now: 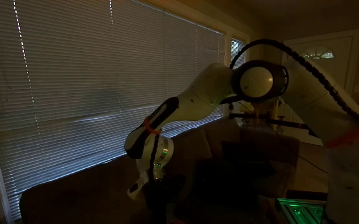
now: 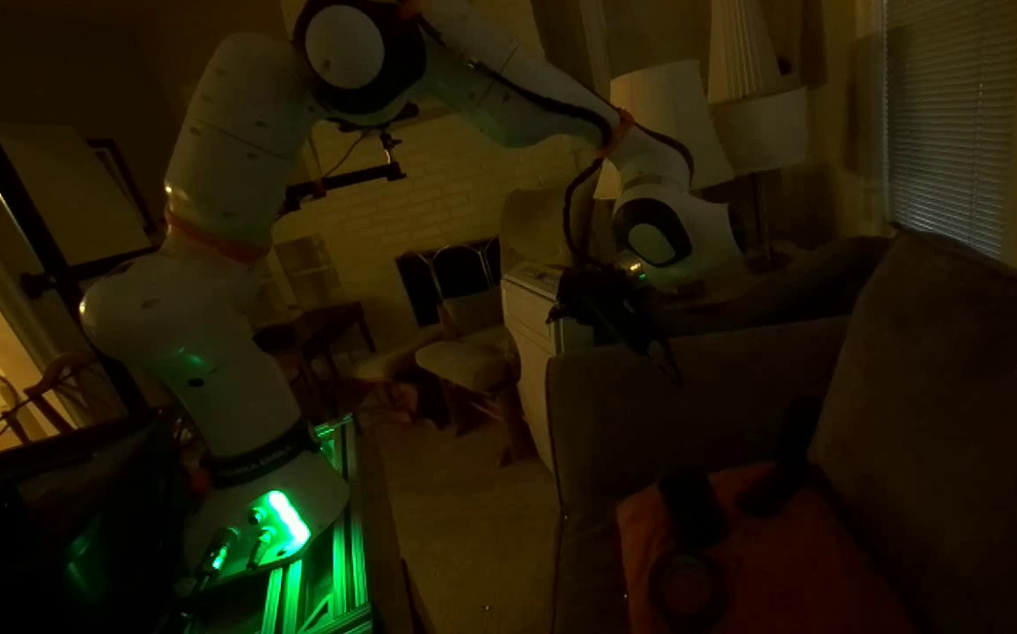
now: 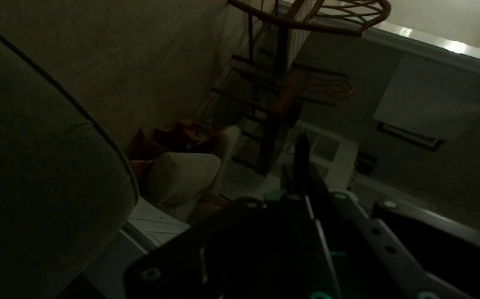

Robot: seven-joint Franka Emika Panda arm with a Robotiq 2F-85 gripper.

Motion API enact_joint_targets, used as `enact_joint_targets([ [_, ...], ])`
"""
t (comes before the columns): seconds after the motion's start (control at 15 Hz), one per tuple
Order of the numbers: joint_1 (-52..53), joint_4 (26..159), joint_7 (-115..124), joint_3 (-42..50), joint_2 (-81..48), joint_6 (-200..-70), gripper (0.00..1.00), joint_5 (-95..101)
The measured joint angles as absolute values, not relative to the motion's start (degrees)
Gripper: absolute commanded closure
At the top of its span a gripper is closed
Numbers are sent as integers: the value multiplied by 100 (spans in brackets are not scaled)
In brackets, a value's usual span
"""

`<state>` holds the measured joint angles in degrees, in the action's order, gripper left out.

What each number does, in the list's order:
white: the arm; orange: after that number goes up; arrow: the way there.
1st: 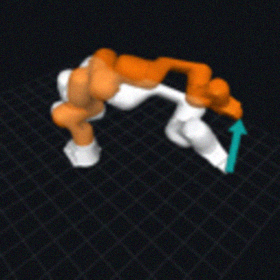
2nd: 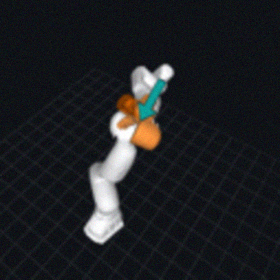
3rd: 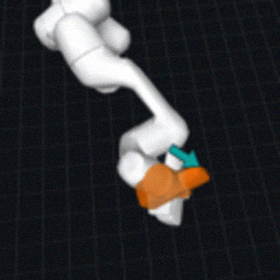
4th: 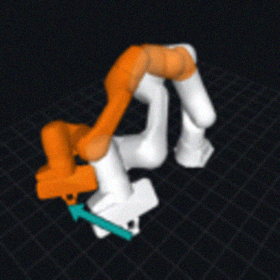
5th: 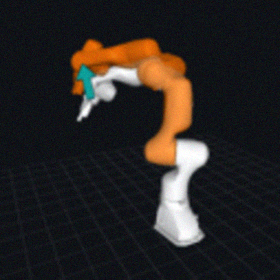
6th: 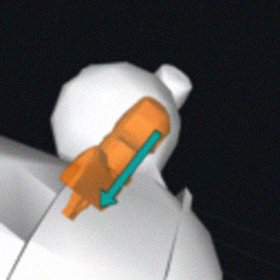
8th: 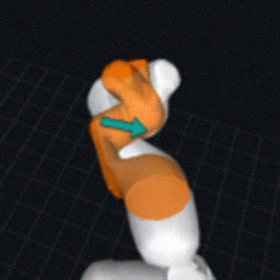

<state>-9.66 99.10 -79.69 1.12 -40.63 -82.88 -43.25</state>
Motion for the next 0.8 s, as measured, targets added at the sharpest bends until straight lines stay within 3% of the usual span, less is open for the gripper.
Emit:
enact_joint_targets([
  [0.8,-1112,9075,-7826,-125,-4766,-8055,99,-4477],
])
